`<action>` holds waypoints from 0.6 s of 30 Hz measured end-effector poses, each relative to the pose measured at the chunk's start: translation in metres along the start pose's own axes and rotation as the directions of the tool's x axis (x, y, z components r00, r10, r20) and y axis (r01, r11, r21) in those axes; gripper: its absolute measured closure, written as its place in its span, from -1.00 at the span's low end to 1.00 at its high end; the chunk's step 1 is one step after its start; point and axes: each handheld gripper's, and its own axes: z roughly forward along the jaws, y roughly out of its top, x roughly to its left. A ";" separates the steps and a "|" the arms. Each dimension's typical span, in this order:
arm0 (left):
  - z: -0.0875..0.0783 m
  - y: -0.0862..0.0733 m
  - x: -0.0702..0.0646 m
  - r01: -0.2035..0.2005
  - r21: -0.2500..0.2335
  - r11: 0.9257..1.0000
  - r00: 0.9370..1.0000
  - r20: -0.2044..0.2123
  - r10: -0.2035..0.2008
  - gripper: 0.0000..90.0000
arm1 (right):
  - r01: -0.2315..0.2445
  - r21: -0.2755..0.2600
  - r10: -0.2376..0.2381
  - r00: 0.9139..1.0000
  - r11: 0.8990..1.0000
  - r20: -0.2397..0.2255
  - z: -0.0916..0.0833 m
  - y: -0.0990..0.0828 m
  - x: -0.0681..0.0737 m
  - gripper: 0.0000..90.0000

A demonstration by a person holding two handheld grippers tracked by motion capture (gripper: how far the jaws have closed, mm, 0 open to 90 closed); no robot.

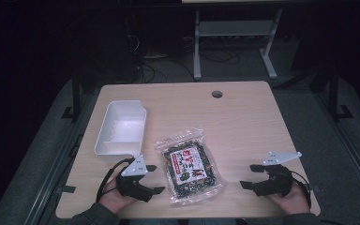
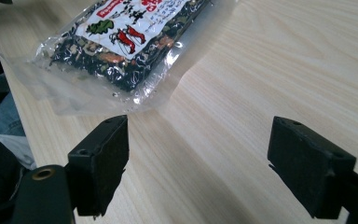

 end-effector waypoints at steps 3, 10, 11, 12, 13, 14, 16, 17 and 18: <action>0.000 0.000 0.000 -0.001 -0.004 1.000 1.000 -0.001 0.001 -0.49 | -0.003 -0.010 0.003 1.000 1.000 -0.008 0.000 0.001 -0.001 -0.57; 0.000 0.002 0.000 0.013 -0.025 1.000 1.000 -0.012 -0.013 -0.47 | -0.016 -0.022 0.016 1.000 1.000 -0.024 0.003 0.010 -0.005 -0.60; 0.000 0.002 0.000 0.016 -0.026 1.000 1.000 -0.010 -0.016 -0.47 | -0.019 -0.021 0.018 0.999 1.000 -0.028 0.004 0.013 -0.007 -0.60; 0.000 0.002 0.000 0.016 -0.026 1.000 1.000 -0.010 -0.016 -0.47 | -0.019 -0.021 0.018 0.999 1.000 -0.028 0.004 0.013 -0.007 -0.60; 0.002 0.002 0.000 0.020 -0.027 0.999 1.000 -0.008 -0.021 -0.47 | -0.021 -0.027 0.021 0.999 0.999 -0.030 0.006 0.019 -0.011 -0.61; 0.003 0.003 0.000 0.022 -0.027 0.999 1.000 -0.006 -0.022 -0.47 | -0.026 -0.032 0.025 0.999 0.999 -0.036 0.006 0.022 -0.012 -0.61; 0.005 0.004 0.000 0.020 -0.026 0.999 1.000 -0.008 -0.020 -0.45 | -0.028 -0.039 0.026 0.999 0.999 -0.044 0.008 0.029 -0.015 -0.61; 0.005 0.004 0.000 0.020 -0.028 0.999 1.000 -0.008 -0.020 -0.44 | -0.029 -0.039 0.027 0.999 0.999 -0.043 0.009 0.033 -0.017 -0.61; 0.006 0.004 0.000 0.023 -0.030 0.999 1.000 -0.006 -0.024 -0.43 | -0.031 -0.041 0.030 0.999 0.999 -0.046 0.010 0.037 -0.019 -0.62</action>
